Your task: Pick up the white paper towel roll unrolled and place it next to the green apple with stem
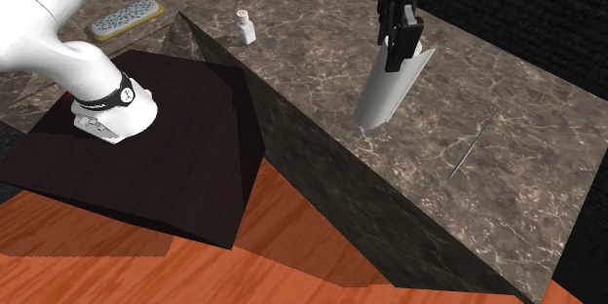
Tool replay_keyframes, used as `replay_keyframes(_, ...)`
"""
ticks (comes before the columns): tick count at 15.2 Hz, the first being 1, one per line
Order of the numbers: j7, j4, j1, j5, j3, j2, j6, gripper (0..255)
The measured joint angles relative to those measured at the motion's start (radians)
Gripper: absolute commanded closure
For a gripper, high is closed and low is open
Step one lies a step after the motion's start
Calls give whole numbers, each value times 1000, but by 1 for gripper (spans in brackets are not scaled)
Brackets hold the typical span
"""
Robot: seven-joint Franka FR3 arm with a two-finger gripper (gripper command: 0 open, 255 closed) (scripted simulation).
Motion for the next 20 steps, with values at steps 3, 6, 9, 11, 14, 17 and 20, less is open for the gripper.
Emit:
replay_keyframes(3,-1,34,1,1,1,-4,-38,255)
replay_keyframes(6,-6,63,-1,3,0,-14,-76,255)
replay_keyframes(9,-6,104,1,4,1,-12,-117,255)
replay_keyframes(11,-8,134,2,4,2,-12,-146,255)
replay_keyframes(14,-11,169,1,6,1,-15,-184,255)
replay_keyframes(17,-13,215,2,6,2,-10,-226,255)
replay_keyframes(20,-15,260,2,6,2,-7,-266,255)
